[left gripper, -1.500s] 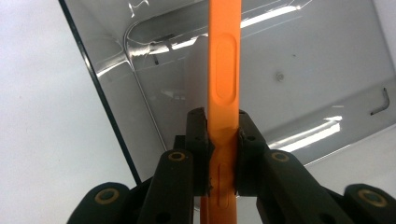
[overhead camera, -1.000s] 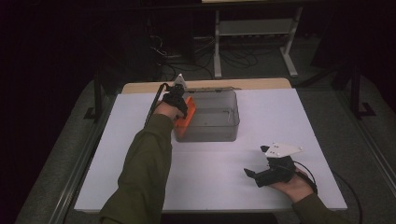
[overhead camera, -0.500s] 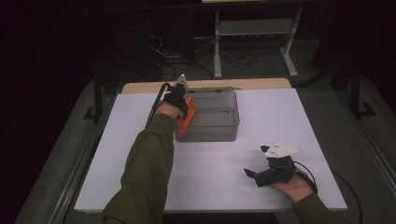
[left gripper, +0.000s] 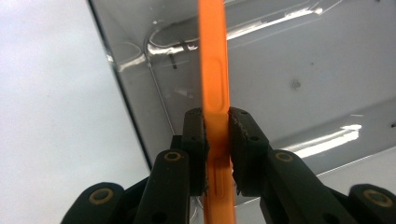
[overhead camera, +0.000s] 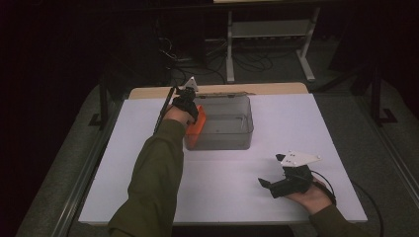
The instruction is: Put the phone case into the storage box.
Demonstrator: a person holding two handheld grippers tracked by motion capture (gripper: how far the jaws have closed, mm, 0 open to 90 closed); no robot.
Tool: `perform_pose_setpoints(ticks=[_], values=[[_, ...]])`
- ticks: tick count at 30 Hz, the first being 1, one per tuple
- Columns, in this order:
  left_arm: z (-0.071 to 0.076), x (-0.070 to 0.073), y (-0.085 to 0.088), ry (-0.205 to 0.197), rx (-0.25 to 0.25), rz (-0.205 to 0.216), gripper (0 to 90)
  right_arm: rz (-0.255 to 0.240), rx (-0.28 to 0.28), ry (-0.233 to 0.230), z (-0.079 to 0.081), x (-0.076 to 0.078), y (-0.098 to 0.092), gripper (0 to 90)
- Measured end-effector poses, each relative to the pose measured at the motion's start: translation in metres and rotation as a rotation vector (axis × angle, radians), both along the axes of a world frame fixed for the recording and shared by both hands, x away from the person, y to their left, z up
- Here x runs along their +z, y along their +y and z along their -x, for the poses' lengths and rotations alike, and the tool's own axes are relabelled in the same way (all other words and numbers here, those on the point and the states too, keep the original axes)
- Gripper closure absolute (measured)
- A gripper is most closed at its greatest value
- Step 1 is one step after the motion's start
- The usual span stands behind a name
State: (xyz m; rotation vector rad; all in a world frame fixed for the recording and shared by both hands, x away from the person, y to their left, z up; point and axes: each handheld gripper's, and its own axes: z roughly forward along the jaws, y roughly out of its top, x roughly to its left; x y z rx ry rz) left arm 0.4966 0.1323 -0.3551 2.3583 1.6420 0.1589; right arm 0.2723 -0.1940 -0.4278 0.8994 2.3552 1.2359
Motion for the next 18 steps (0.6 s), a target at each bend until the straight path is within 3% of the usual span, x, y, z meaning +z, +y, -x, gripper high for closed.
perform_pose_setpoints(ticks=[9, 18], values=[[0.000, 0.018, 0.007, -0.039, -0.009, 0.034, 72.6, 0.002, 0.002, -0.002, 0.000, 0.000, 0.000, 0.0], [0.005, 0.037, 0.014, -0.078, -0.071, 0.121, 65.2, 0.004, 0.006, -0.004, -0.001, -0.001, 0.000, 0.0]])
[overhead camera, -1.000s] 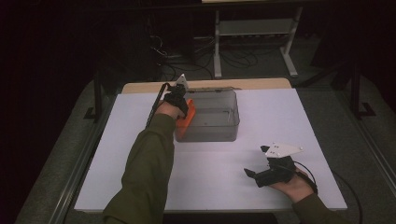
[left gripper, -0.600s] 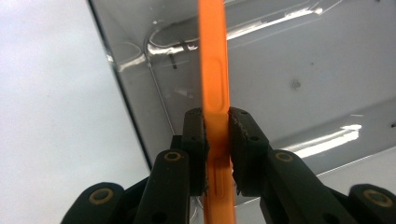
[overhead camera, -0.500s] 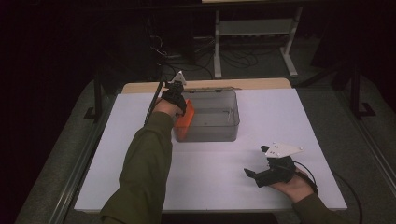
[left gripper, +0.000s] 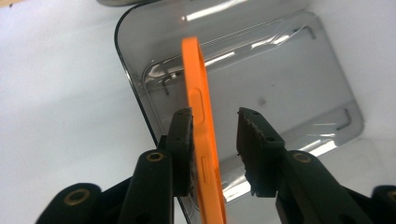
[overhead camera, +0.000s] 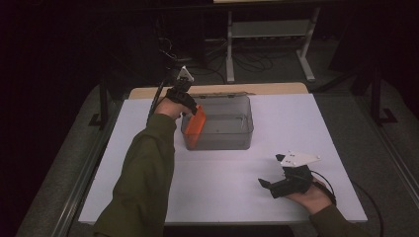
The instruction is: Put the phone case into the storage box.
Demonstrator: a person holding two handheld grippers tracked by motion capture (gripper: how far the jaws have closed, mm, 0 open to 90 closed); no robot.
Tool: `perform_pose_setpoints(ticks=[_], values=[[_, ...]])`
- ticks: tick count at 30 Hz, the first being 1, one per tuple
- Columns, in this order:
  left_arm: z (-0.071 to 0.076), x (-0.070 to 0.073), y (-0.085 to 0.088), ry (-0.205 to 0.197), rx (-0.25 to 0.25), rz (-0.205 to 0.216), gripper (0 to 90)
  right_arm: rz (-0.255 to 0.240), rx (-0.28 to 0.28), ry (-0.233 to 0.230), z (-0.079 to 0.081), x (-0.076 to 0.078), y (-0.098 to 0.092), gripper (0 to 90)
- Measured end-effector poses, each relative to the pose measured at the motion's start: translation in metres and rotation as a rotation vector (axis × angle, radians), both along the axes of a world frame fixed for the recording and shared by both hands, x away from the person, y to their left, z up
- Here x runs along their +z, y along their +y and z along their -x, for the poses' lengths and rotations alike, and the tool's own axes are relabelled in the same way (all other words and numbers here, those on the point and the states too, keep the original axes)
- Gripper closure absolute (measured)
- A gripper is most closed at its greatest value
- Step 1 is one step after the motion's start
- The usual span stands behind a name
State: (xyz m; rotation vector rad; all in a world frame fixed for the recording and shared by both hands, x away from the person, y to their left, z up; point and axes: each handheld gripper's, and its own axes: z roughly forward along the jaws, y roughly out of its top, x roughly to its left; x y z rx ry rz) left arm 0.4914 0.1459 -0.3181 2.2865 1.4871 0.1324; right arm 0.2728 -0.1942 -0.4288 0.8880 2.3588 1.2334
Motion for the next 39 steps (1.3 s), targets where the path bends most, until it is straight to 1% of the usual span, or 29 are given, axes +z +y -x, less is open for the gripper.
perform_pose_setpoints(ticks=[1, 2, 5, 6, 9, 12, 16, 20, 21, 26, 31, 33, 35, 38, 39], values=[[0.001, 0.002, 0.001, -0.001, -0.015, 0.015, 64.2, 0.000, -0.001, 0.001, 0.000, 0.000, 0.000, 0.0], [0.002, 0.003, 0.002, -0.009, -0.018, 0.030, 63.5, -0.001, -0.001, 0.002, 0.000, 0.000, 0.000, 0.0], [0.005, 0.008, 0.005, -0.020, -0.054, 0.064, 60.4, -0.001, -0.001, 0.002, 0.000, 0.000, 0.001, 0.0], [0.007, 0.010, 0.006, -0.031, -0.075, 0.072, 59.3, 0.002, 0.000, 0.001, 0.000, 0.000, 0.000, 0.0], [0.009, 0.013, 0.010, -0.044, -0.109, 0.094, 55.6, 0.004, -0.001, 0.003, -0.001, -0.001, 0.000, 0.0], [0.013, 0.016, 0.014, -0.077, -0.163, 0.113, 50.8, 0.009, 0.000, 0.003, -0.001, -0.001, 0.001, 0.0], [0.019, 0.020, 0.018, -0.123, -0.210, 0.147, 44.2, 0.012, -0.003, 0.004, -0.001, -0.001, 0.001, 0.0], [0.027, 0.022, 0.022, -0.159, -0.255, 0.163, 36.3, 0.012, -0.006, 0.003, -0.001, -0.001, 0.000, 0.0], [0.029, 0.022, 0.023, -0.171, -0.263, 0.175, 35.3, 0.013, -0.005, 0.005, -0.001, -0.001, 0.001, 0.0], [0.039, 0.022, 0.031, -0.210, -0.308, 0.178, 27.7, 0.016, -0.007, 0.008, -0.001, -0.001, 0.001, 0.0], [0.052, 0.020, 0.038, -0.259, -0.345, 0.181, 20.1, 0.019, -0.006, 0.007, -0.002, -0.002, 0.001, 0.0], [0.057, 0.019, 0.041, -0.267, -0.356, 0.190, 17.6, 0.023, -0.005, 0.006, -0.002, -0.002, 0.001, 0.0], [0.063, 0.018, 0.044, -0.279, -0.369, 0.191, 14.8, 0.024, -0.004, 0.006, -0.002, -0.002, 0.001, 0.0], [0.071, 0.016, 0.047, -0.301, -0.395, 0.191, 12.6, 0.026, -0.004, 0.010, -0.002, -0.003, 0.002, 0.0], [0.072, 0.015, 0.048, -0.306, -0.397, 0.196, 11.9, 0.029, -0.002, 0.009, -0.002, -0.003, 0.002, 0.0]])
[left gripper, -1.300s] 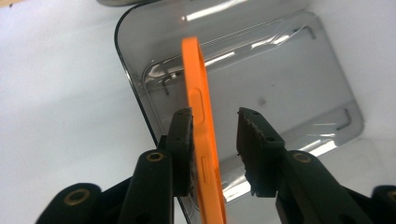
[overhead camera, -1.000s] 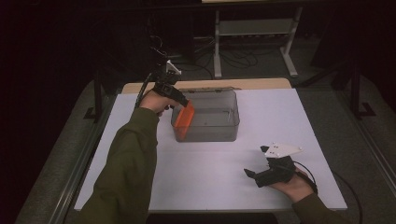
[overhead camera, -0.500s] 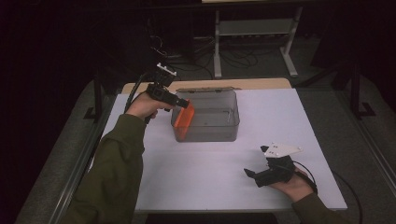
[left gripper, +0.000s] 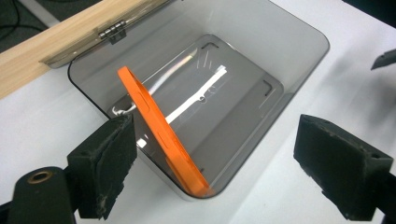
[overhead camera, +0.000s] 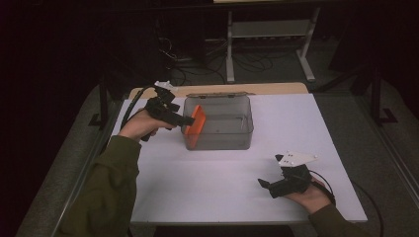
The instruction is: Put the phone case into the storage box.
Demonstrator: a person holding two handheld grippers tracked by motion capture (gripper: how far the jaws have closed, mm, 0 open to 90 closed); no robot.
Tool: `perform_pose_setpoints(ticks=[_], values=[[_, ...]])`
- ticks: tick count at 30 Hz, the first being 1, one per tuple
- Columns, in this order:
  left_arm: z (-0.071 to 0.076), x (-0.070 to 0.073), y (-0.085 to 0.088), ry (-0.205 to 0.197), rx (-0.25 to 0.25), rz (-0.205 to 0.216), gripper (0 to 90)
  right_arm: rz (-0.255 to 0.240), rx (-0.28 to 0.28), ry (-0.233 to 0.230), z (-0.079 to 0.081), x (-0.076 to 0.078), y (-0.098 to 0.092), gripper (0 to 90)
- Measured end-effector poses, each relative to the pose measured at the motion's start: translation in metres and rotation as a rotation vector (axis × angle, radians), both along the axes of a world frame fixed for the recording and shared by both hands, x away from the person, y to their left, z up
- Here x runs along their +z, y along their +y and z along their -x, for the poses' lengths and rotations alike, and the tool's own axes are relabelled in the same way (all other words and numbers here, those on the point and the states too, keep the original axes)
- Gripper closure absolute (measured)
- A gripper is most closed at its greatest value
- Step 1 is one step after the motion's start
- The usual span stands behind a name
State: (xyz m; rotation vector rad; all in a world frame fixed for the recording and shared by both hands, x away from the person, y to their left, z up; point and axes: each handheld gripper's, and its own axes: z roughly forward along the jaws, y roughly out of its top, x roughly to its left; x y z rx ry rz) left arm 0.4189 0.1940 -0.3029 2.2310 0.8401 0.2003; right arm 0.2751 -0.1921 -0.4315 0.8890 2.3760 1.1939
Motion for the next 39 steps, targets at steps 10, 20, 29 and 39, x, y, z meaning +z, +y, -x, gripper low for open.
perform_pose_setpoints(ticks=[10, 20, 29, 39], values=[[0.023, -0.013, 0.013, -0.053, -0.027, 0.020, 1.2, 0.005, -0.003, 0.000, 0.000, 0.000, 0.000, 0.0], [0.045, -0.028, 0.031, -0.124, -0.024, 0.023, 0.0, 0.008, -0.003, 0.001, 0.000, -0.001, 0.001, 0.0], [0.065, -0.047, 0.039, -0.166, -0.039, -0.001, 0.0, 0.010, -0.004, 0.001, 0.000, -0.001, 0.000, 0.0], [0.088, -0.073, 0.045, -0.186, -0.045, 0.012, 0.0, 0.009, -0.007, 0.003, 0.000, -0.001, 0.001, 0.0]])
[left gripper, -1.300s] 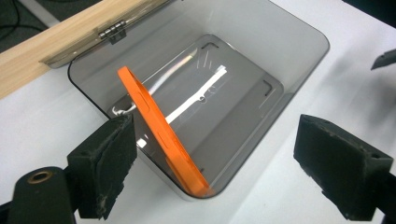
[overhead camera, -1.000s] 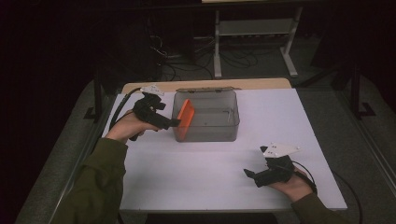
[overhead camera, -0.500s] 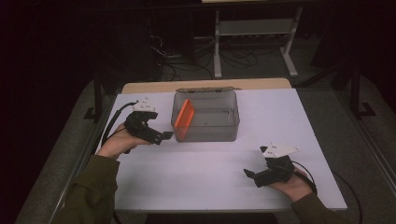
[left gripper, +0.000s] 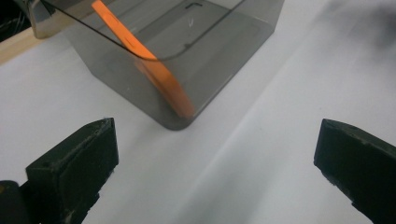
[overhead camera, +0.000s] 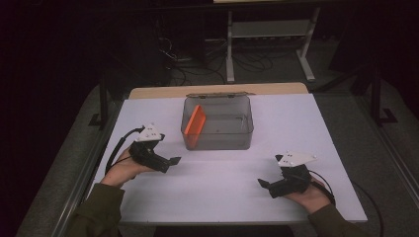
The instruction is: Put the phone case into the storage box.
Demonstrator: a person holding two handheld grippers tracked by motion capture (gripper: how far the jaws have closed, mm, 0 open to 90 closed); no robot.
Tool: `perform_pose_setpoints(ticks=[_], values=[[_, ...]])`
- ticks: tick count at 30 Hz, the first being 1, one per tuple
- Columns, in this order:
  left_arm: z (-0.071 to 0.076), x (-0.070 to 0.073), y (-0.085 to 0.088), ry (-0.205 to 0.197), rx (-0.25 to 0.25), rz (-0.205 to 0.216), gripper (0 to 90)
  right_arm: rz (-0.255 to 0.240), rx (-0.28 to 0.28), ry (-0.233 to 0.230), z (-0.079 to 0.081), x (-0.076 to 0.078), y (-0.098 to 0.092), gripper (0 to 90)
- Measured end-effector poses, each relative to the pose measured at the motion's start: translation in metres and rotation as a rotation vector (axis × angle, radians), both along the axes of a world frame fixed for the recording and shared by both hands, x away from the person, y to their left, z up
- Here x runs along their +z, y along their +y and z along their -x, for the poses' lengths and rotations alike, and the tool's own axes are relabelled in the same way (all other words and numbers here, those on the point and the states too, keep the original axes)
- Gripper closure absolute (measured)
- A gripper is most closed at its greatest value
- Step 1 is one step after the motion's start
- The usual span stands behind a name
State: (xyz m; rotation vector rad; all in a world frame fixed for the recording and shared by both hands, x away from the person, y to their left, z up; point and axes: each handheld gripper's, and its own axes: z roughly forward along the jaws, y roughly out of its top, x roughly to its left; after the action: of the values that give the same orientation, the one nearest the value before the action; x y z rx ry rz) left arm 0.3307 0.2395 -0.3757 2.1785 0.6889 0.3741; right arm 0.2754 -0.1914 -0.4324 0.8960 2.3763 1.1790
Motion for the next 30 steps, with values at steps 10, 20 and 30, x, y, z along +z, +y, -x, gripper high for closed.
perform_pose_setpoints(ticks=[10, 20, 30], values=[[0.019, -0.022, 0.005, -0.009, 0.003, 0.018, 0.0, 0.002, -0.001, 0.001, 0.000, 0.000, 0.000, 0.0], [0.035, -0.037, 0.009, -0.023, 0.004, 0.039, 0.0, 0.003, -0.001, 0.000, 0.000, 0.000, 0.000, 0.0], [0.045, -0.054, 0.017, -0.026, -0.003, 0.066, 0.0, 0.004, -0.008, 0.001, -0.001, -0.001, -0.001, 0.0]])
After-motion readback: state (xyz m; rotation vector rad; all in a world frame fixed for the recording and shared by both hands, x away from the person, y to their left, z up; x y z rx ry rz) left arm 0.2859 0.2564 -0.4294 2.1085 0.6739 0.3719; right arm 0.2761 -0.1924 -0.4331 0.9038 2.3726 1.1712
